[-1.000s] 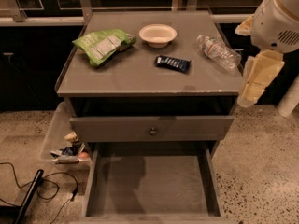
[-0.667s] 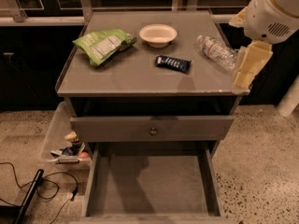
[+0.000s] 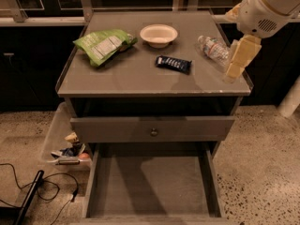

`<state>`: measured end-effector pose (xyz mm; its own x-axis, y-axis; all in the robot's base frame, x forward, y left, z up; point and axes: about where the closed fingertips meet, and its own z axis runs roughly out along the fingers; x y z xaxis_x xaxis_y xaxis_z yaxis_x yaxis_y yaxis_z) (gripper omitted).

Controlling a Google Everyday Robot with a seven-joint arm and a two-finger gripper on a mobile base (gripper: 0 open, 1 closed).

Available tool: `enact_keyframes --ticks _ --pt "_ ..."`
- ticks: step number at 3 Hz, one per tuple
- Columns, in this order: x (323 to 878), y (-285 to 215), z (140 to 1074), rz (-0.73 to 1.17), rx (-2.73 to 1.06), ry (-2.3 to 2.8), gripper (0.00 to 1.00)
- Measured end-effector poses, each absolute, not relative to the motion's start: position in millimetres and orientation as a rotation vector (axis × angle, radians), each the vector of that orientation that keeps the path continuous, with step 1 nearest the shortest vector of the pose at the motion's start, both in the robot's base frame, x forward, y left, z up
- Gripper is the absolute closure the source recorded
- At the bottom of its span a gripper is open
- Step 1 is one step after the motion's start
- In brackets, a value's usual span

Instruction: Place rxbar blueberry into middle drawer

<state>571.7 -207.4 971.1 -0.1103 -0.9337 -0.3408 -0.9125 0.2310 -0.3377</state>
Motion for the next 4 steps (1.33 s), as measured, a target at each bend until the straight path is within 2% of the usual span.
enact_keyframes --ticks 2,4 --pt "618 -162 951 0.093 -1.641 1.863 0.0" --pt "666 -130 923 0.415 -1.554 1.801 0.0"
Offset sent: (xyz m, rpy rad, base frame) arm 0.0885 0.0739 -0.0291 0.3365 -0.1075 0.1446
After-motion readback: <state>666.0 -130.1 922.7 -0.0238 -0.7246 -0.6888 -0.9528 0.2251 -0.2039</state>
